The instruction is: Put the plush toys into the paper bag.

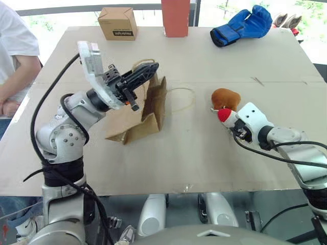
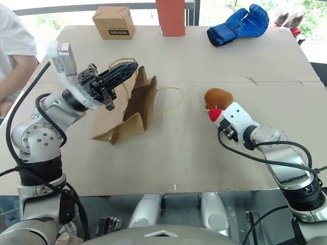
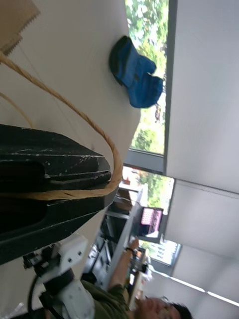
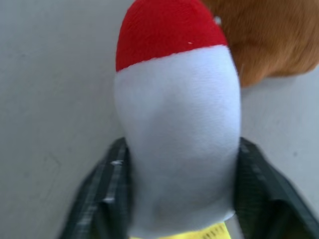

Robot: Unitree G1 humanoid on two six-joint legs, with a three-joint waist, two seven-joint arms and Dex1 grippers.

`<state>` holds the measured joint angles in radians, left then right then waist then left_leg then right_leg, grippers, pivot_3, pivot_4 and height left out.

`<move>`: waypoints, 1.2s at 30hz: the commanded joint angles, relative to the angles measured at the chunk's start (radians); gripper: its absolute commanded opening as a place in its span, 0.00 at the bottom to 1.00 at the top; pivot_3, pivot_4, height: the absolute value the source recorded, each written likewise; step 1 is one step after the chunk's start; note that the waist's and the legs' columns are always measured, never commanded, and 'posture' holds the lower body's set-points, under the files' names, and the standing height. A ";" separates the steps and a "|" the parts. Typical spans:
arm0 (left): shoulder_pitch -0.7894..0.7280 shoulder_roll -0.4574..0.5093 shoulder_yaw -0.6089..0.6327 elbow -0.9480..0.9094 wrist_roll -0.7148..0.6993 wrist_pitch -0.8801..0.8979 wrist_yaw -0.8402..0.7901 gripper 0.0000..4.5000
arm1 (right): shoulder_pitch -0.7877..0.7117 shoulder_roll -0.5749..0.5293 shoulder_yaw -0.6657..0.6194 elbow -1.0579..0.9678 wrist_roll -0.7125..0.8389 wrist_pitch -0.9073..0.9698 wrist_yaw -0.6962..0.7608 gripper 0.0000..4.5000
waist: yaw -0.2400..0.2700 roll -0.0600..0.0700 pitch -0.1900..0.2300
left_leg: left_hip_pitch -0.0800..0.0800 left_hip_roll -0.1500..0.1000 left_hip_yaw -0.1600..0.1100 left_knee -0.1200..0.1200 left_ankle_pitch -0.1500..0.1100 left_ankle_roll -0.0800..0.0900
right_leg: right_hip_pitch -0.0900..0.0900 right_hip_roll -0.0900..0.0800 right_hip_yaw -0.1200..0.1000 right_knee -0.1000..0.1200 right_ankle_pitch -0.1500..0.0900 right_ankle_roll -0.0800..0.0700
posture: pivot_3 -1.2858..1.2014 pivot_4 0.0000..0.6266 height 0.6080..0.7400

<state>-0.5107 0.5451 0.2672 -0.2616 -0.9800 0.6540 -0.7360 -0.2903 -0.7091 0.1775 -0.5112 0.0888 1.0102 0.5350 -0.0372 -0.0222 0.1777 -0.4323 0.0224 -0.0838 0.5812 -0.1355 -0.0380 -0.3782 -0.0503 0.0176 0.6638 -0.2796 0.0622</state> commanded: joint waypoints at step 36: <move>-0.028 -0.132 -0.026 0.003 -0.011 -0.044 0.011 0.00 | -0.763 0.270 0.454 0.758 -0.454 -1.388 0.308 0.22 | -0.009 0.000 0.003 | 0.001 0.000 -0.001 -0.001 0.000 0.000 | 0.001 0.002 0.000 0.000 0.003 -0.003 | 0.52 0.24 1.00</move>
<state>-0.5415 0.4098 0.2303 -0.2181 -0.9842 0.6302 -0.7235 -1.0293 -0.4497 0.6175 0.2199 -0.3496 -0.2845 0.8441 -0.0458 -0.0219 0.1806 -0.4312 0.0230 -0.0856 0.5803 -0.1354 -0.0382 -0.3776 -0.0483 0.0170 0.6643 -0.2771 0.0590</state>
